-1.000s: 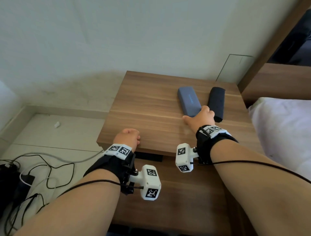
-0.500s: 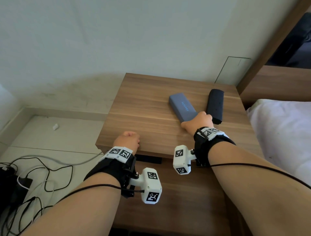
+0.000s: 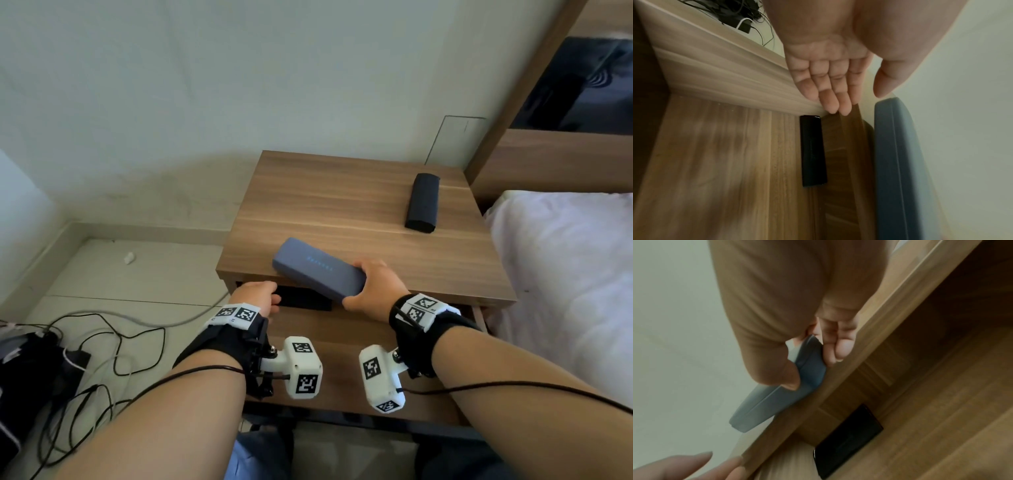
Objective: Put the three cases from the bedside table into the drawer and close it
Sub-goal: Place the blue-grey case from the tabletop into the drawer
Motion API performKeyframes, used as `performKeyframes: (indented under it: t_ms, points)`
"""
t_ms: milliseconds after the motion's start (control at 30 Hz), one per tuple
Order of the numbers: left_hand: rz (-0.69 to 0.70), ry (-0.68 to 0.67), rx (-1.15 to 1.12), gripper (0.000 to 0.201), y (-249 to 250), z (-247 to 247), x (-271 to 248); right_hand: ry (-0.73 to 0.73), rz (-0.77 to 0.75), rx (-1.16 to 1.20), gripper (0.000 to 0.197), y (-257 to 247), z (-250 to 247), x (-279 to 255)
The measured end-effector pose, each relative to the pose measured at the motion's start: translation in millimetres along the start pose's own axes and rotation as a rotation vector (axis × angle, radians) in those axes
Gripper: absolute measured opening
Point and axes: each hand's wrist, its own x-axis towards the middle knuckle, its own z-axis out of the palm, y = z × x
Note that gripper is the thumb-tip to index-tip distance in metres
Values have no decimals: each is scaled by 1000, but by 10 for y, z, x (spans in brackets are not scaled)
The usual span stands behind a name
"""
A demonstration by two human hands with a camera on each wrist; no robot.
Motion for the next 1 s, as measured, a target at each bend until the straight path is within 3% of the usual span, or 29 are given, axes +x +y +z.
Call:
performKeyframes:
  t_ms: [233,433,533,1000]
  points:
    - [-26,-21,5,11,-116,-46,26,-121,-34,-59,69,19,56,-104]
    - [-130,-69,-119,31,-278,-44,-39,-164,-9,-73,71,132,237,-117]
    - [-155,-84,-143,43,-313,-22,0,-189,34,-84,71,190,347,-48]
    - [-276,-87,-217,46,-422,175,554,-307,139,-192,76,425,697,562]
